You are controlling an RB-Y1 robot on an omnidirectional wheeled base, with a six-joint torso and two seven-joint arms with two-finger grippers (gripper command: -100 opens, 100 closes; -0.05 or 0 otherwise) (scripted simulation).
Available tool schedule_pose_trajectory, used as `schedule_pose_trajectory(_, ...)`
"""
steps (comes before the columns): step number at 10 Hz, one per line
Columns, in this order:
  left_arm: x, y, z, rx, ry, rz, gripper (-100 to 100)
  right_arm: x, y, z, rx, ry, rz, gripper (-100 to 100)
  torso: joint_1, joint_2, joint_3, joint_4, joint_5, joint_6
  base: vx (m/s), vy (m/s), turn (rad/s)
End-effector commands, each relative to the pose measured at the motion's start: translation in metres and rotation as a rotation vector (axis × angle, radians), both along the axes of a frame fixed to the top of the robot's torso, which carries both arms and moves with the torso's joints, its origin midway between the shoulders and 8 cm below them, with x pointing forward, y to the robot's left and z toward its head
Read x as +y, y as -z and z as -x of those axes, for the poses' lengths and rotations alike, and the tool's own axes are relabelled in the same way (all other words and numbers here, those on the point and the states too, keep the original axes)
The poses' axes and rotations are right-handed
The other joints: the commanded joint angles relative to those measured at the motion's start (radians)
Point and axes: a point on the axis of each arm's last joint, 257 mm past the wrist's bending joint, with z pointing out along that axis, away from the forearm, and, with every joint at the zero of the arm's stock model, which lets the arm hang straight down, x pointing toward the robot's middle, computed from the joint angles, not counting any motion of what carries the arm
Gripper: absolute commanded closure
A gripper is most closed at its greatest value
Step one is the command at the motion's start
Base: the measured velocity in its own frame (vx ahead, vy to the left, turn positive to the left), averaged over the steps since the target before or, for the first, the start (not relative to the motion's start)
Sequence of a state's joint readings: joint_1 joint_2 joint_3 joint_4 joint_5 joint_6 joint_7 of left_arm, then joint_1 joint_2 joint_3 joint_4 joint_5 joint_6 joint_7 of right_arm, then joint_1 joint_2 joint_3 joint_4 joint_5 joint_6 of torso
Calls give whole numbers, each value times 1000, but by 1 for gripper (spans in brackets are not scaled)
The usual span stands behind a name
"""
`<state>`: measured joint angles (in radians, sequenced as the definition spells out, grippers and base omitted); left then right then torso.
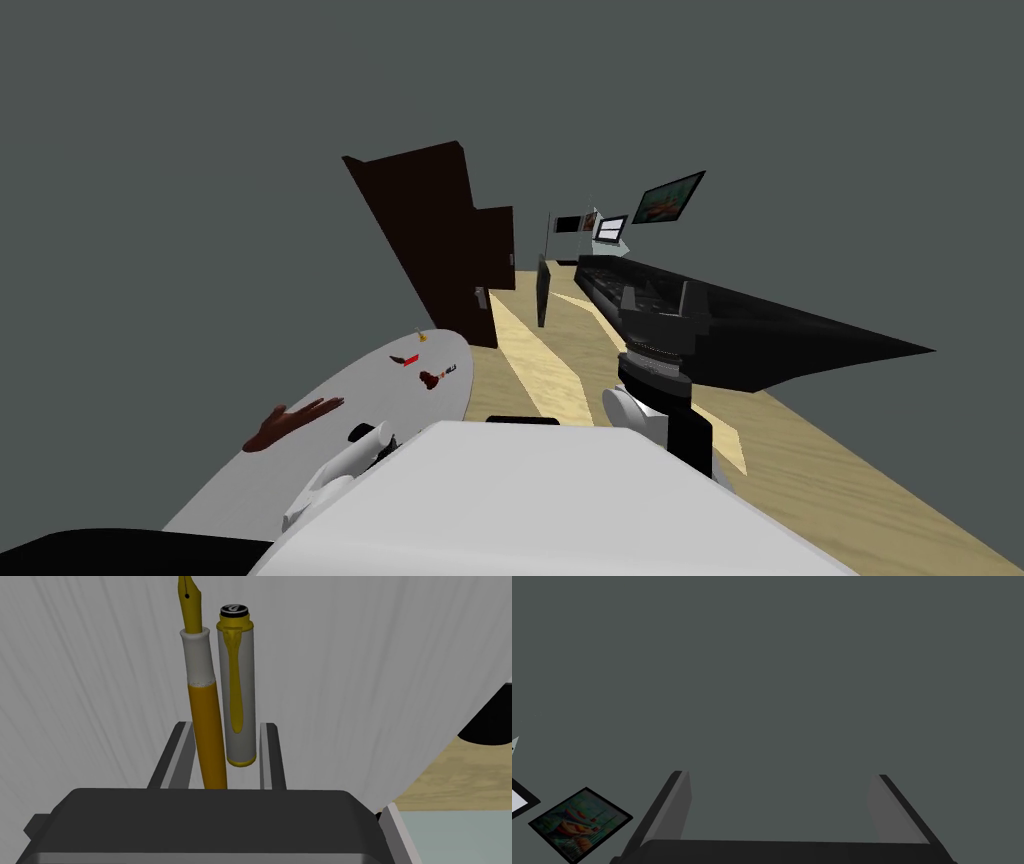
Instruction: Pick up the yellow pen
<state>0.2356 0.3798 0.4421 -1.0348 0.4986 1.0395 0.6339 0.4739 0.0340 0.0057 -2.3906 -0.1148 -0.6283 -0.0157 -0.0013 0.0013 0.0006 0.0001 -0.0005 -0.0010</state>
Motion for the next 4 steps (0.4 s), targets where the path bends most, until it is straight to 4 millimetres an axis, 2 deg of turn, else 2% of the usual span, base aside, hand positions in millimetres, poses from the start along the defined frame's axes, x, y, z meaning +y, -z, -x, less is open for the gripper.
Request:
schedule_pose_trajectory(1,6,-8,-1,3,-5,1,100,0,0,0,0,0,0,0,0,0,0,0,0,0,-29,-42,-23)
schedule_pose_trajectory(3,8,-9,-2,2,-5,-1,100,0,0,0,0,0,0,0,0,-1,-1,0,0,0,-10,-25,-10)
schedule_pose_trajectory(4,8,-9,-2,3,-5,0,0,0,0,0,0,0,0,0,1,-2,-1,0,1,0,0,0,0)
